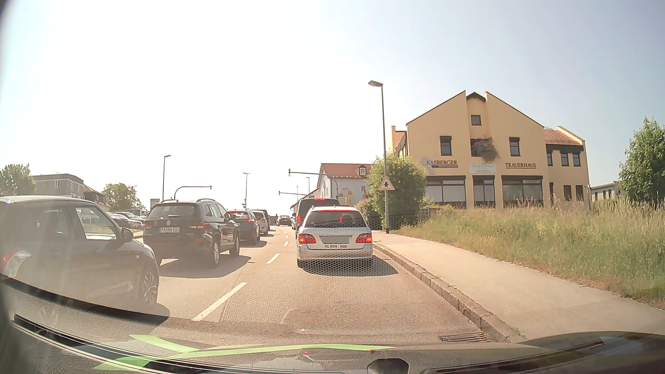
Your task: Follow the waypoints while adhering to traffic rules and regulations
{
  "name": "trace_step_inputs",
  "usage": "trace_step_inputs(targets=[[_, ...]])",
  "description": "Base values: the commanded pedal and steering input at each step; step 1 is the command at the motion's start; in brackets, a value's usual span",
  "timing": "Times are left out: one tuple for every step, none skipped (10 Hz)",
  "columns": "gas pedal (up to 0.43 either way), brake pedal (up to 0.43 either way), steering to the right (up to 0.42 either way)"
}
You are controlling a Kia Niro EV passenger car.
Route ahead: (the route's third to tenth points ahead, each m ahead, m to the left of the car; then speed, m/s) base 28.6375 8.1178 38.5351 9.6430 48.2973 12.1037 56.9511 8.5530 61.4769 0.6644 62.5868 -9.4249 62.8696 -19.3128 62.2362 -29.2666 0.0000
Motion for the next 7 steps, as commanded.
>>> trace_step_inputs(targets=[[0.000,0.238,-0.025],[0.000,0.238,-0.025],[0.000,0.244,-0.025],[0.000,0.238,-0.024],[0.000,0.238,-0.023],[0.000,0.238,-0.021],[0.000,0.244,-0.021]])
